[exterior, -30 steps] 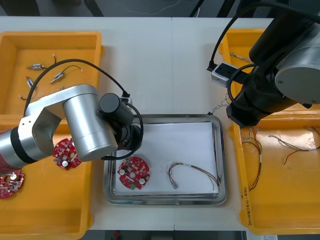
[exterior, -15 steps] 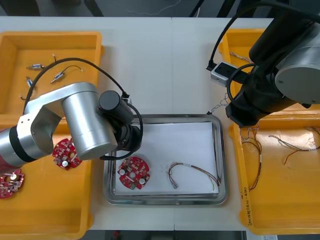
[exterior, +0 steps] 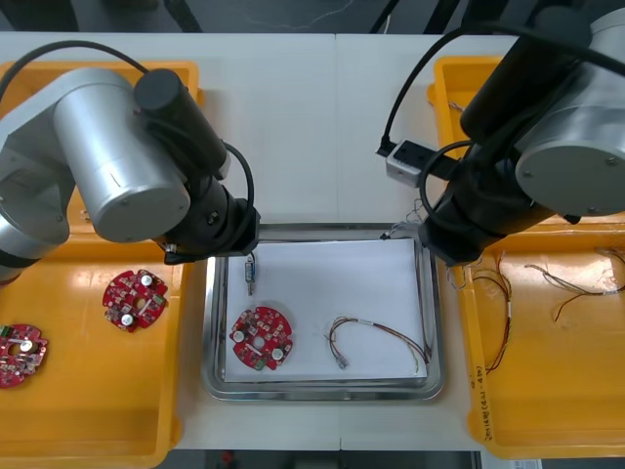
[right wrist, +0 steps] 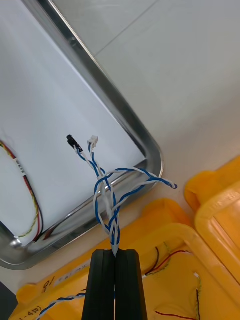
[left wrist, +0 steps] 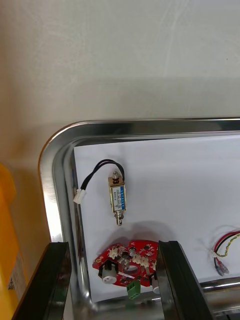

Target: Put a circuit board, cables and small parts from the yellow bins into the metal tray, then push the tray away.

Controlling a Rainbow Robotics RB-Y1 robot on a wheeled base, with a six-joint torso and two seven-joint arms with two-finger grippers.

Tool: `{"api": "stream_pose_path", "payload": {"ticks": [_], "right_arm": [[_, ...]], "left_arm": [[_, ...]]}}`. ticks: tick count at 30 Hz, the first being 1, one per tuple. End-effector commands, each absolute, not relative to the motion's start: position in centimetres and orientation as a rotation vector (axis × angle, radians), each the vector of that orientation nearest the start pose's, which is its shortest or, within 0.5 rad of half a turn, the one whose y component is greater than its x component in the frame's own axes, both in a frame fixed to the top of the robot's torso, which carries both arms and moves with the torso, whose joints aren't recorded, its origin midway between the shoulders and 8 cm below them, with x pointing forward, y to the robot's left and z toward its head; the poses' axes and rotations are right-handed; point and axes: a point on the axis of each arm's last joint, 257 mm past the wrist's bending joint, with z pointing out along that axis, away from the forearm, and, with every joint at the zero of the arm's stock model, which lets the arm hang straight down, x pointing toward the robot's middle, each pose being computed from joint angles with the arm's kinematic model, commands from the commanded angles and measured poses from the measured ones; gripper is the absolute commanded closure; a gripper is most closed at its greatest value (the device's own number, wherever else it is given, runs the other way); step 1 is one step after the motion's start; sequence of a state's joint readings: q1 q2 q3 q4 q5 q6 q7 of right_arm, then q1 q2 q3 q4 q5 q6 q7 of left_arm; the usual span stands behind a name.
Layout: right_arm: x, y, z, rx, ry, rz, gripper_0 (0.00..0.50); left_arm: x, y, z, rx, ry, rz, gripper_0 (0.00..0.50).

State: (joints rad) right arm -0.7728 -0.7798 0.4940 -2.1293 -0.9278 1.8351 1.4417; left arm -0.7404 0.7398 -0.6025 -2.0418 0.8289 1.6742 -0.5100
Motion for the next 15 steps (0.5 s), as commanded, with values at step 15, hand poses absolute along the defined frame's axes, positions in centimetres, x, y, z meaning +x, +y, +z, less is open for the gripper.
{"api": "stream_pose_path", "payload": {"ticks": [15], "right_arm": [[38.9, -6.1, -19.7, -1.656, 2.107, -0.194, 0.5]], "left_arm": [[44.1, 17.0, -9.6, 0.066, 2.656, -0.154, 0.0]]}}
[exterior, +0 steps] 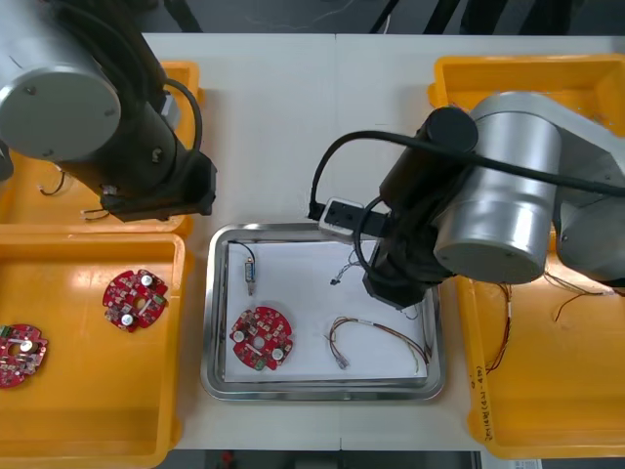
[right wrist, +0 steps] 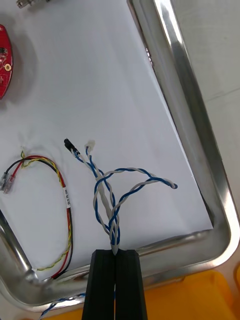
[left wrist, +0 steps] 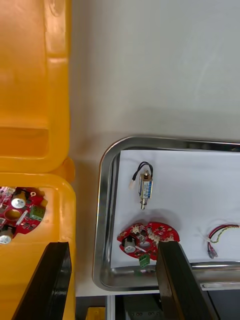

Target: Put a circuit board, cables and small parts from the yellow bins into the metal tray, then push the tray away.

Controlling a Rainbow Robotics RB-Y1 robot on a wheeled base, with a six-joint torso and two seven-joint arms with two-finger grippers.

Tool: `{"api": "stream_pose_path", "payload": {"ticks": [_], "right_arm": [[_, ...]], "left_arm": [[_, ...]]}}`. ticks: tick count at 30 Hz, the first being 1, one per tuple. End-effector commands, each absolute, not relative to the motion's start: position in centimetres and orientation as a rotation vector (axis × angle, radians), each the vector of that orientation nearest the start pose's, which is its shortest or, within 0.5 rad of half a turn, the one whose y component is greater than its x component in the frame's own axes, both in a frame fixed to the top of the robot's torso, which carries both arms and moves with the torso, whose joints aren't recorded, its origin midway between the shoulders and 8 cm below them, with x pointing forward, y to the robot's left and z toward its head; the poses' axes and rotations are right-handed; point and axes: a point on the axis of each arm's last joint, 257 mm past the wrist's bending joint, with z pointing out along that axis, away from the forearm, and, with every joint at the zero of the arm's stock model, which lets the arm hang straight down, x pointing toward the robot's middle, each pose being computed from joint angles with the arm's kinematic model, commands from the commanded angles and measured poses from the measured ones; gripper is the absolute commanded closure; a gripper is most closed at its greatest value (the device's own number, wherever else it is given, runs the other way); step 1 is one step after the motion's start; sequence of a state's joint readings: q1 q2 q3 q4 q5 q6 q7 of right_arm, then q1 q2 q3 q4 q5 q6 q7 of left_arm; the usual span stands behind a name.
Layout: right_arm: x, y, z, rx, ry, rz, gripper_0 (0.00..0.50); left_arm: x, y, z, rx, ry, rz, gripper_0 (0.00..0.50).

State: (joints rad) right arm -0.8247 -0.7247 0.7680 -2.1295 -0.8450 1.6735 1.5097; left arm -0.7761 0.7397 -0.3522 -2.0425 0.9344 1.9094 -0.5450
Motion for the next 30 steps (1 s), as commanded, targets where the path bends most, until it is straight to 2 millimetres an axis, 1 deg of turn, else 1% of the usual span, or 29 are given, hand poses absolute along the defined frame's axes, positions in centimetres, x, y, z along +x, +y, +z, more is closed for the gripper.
{"api": "stream_pose_path", "payload": {"ticks": [1, 4, 6, 7, 12, 16, 18, 22, 23, 25, 26, 27, 28, 29, 30], "right_arm": [[38.8, -5.9, -20.0, -1.673, 2.093, -0.203, 0.5], [38.8, -5.7, -20.6, -1.7, 2.071, -0.218, 0.5], [38.8, -5.5, -21.1, -1.72, 2.059, -0.225, 0.5], [38.7, -5.4, -21.3, -1.727, 2.056, -0.225, 0.5], [39.4, -4.7, -22.4, -1.75, 2.022, -0.253, 0.5], [40.1, -4.6, -23.2, -1.75, 2.014, -0.263, 0.5], [40.4, -4.7, -23.7, -1.748, 2.019, -0.261, 0.5], [41.0, -5.5, -24.7, -1.755, 2.043, -0.277, 0.5], [41.0, -5.6, -24.8, -1.756, 2.046, -0.279, 0.5], [41.2, -5.8, -25.3, -1.76, 2.052, -0.283, 0.5], [41.2, -5.8, -25.3, -1.76, 2.052, -0.283, 0.5], [41.5, -6.0, -25.6, -1.753, 2.058, -0.279, 0.5], [41.5, -6.0, -25.6, -1.753, 2.058, -0.279, 0.5], [41.9, -6.1, -25.9, -1.746, 2.062, -0.274, 0.5], [41.9, -6.1, -26.0, -1.746, 2.063, -0.274, 0.5]], "left_arm": [[44.2, 17.3, -9.4, 0.08, 2.655, -0.151, 0.0], [44.6, 18.1, -9.2, 0.096, 2.654, -0.138, 0.0], [45.1, 19.2, -8.8, 0.108, 2.654, -0.124, 0.0], [45.2, 19.5, -8.8, 0.11, 2.655, -0.122, 0.0], [46.6, 22.0, -7.8, 0.136, 2.651, -0.114, 0.0], [47.3, 23.8, -7.5, 0.156, 2.648, -0.082, 0.0], [47.6, 24.6, -7.4, 0.163, 2.648, -0.063, 0.0], [48.4, 27.1, -7.0, 0.176, 2.642, -0.016, 0.0], [48.4, 27.3, -6.9, 0.178, 2.641, -0.013, 0.0], [48.8, 28.5, -6.7, 0.178, 2.64, -0.001, 0.0], [48.8, 28.5, -6.7, 0.178, 2.64, -0.001, 0.0], [49.2, 29.5, -6.5, 0.176, 2.638, 0.015, 0.0], [49.2, 29.5, -6.5, 0.176, 2.638, 0.015, 0.0], [49.4, 30.5, -6.5, 0.17, 2.637, 0.04, 0.0], [49.5, 30.6, -6.4, 0.172, 2.636, 0.044, 0.0]]}}
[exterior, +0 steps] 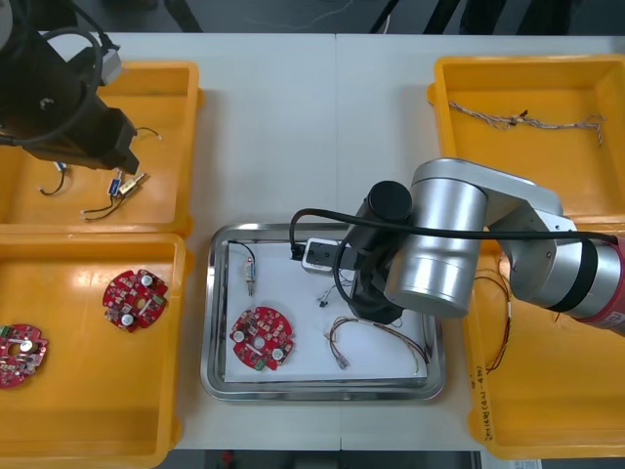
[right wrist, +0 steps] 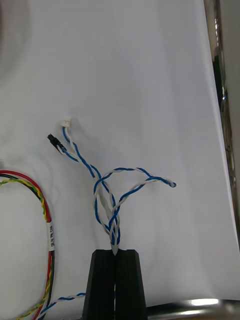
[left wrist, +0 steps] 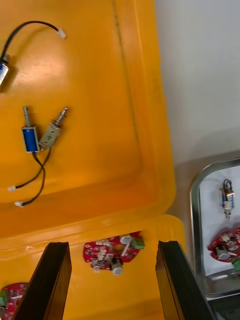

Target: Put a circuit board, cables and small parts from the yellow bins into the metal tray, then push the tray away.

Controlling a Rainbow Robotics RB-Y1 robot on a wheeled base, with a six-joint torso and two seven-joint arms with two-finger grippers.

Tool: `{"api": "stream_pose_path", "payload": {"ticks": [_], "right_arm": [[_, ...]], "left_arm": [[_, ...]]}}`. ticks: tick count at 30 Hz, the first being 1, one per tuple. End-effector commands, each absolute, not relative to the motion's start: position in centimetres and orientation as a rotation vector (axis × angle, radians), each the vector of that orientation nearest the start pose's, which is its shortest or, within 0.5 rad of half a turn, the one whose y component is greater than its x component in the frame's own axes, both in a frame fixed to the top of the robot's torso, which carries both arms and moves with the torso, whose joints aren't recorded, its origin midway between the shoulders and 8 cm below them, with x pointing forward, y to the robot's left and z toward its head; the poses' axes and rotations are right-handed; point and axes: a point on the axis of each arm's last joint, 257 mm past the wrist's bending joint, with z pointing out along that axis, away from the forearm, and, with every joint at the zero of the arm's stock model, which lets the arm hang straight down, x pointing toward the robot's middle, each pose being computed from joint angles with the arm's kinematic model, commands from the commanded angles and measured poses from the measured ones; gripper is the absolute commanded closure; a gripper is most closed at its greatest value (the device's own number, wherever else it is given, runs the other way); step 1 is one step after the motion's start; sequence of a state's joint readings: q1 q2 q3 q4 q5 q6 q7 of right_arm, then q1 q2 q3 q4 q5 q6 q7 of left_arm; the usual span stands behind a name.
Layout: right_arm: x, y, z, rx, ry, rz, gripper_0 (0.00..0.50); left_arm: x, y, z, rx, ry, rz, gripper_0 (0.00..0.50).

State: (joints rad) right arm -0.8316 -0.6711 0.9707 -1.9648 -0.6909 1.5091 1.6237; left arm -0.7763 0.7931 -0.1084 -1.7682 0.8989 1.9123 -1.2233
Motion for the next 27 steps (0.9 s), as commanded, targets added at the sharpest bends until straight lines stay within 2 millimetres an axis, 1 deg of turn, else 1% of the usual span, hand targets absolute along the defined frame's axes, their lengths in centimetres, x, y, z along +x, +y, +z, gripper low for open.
{"api": "stream_pose_path", "payload": {"ticks": [1, 5, 6, 7, 12, 16, 17, 18, 19, 20, 21, 23, 27], "right_arm": [[42.3, -6.2, -26.1, -1.736, 2.065, -0.271, 0.5], [42.7, -6.2, -26.5, -1.731, 2.066, -0.266, 0.5], [42.7, -6.2, -26.5, -1.731, 2.066, -0.266, 0.5], [42.9, -6.2, -26.7, -1.728, 2.068, -0.264, 0.5], [43.3, -6.8, -27.2, -1.719, 2.088, -0.274, 0.5], [43.3, -6.8, -27.3, -1.712, 2.095, -0.272, 0.5], [43.3, -6.8, -27.3, -1.711, 2.096, -0.271, 0.493], [43.2, -6.8, -27.4, -1.709, 2.099, -0.27, 0.418], [43.2, -6.8, -27.3, -1.708, 2.097, -0.27, 0.234], [43.2, -6.8, -27.3, -1.706, 2.098, -0.269, 0.199], [43.3, -6.8, -27.2, -1.7, 2.101, -0.271, 0.0], [43.4, -6.8, -27.2, -1.698, 2.099, -0.273, 0.0], [43.5, -6.8, -27.0, -1.684, 2.099, -0.279, 0.0]], "left_arm": [[49.6, 31.6, -6.3, 0.174, 2.632, 0.078, 0.0], [50.0, 33.1, -6.3, 0.186, 2.633, 0.134, 0.0], [50.0, 33.1, -6.3, 0.186, 2.633, 0.134, 0.0], [50.1, 33.6, -6.2, 0.207, 2.628, 0.165, 0.0], [50.2, 34.1, -6.1, 0.27, 2.617, 0.201, 0.0], [50.3, 34.3, -5.8, 0.257, 2.612, 0.201, 0.0], [50.3, 34.4, -5.9, 0.255, 2.614, 0.202, 0.0], [50.3, 34.5, -6.0, 0.255, 2.619, 0.199, 0.0], [50.2, 34.5, -6.1, 0.255, 2.623, 0.196, 0.0], [50.2, 34.6, -6.2, 0.254, 2.625, 0.196, 0.0], [50.2, 34.8, -6.6, 0.25, 2.641, 0.19, 0.0], [50.1, 35.1, -7.0, 0.251, 2.659, 0.18, 0.0], [49.9, 36.3, -8.8, 0.285, 2.723, 0.169, 0.0]]}}
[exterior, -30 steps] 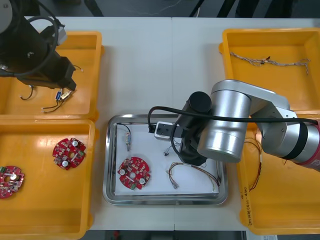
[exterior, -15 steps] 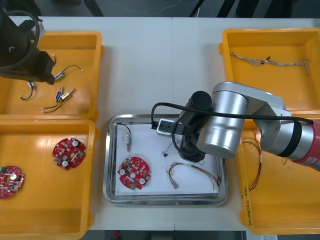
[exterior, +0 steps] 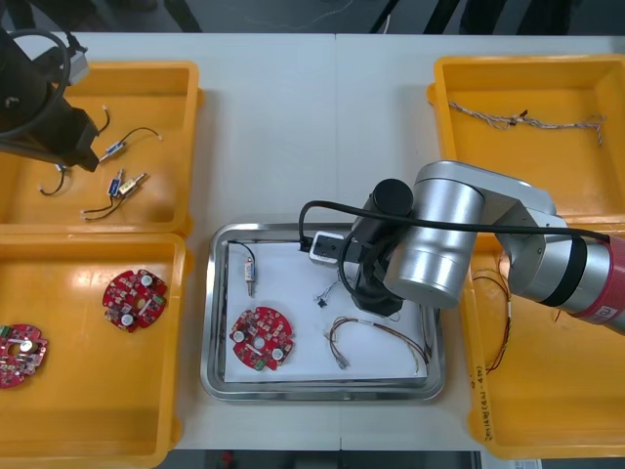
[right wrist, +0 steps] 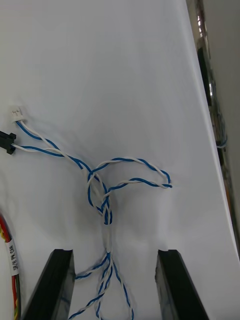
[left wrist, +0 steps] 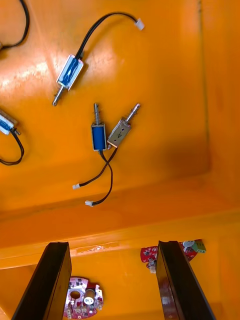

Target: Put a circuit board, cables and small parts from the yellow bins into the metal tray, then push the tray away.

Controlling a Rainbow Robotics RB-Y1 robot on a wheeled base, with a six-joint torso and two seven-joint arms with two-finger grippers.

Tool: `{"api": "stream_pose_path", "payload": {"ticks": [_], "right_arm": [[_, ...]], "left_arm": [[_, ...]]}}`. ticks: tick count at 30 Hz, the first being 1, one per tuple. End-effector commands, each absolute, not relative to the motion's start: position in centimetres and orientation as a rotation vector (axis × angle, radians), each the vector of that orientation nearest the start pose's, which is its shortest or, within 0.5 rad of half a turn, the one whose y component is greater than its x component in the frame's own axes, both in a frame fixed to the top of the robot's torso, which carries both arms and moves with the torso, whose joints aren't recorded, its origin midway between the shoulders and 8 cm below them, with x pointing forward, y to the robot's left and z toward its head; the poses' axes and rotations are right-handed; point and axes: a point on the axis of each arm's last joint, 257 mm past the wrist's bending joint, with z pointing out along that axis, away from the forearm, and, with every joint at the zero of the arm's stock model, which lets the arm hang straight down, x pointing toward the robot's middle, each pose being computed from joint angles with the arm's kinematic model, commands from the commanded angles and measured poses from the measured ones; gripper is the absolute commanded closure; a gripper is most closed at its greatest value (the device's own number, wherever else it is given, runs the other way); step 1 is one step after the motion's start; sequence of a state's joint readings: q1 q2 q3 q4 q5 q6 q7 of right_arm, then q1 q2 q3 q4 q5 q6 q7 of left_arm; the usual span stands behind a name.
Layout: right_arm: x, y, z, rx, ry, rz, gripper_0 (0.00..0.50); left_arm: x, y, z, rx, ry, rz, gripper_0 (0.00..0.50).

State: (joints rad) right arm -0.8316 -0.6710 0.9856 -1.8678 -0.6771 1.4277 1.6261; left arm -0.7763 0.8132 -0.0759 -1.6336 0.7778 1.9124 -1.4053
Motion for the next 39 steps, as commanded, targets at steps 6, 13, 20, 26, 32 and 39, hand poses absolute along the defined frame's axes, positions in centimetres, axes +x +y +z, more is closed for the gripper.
{"api": "stream_pose_path", "payload": {"ticks": [6, 13, 20, 26, 32, 39], "right_arm": [[43.7, -6.6, -25.8, -1.642, 2.114, -0.272, 0.0], [43.7, -6.7, -22.0, -1.59, 2.193, -0.27, 0.0], [43.3, -7.5, -17.3, -1.481, 2.313, -0.202, 0.0], [43.2, -9.6, -13.3, -1.362, 2.39, -0.12, 0.0], [44.7, -10.8, -8.5, -1.215, 2.315, -0.09, 0.0], [45.0, -14.9, -6.8, -0.953, 2.369, -0.038, 0.0]], "left_arm": [[50.5, 37.1, -10.6, 0.313, 2.751, 0.138, 0.0], [51.6, 37.0, -11.4, 0.325, 2.729, 0.165, 0.0], [52.3, 37.3, -12.3, 0.311, 2.725, 0.141, 0.0], [53.2, 37.3, -12.8, 0.325, 2.731, 0.162, 0.0], [53.5, 37.0, -13.7, 0.354, 2.735, 0.188, 0.0], [53.7, 36.9, -14.8, 0.377, 2.751, 0.209, 0.0]]}}
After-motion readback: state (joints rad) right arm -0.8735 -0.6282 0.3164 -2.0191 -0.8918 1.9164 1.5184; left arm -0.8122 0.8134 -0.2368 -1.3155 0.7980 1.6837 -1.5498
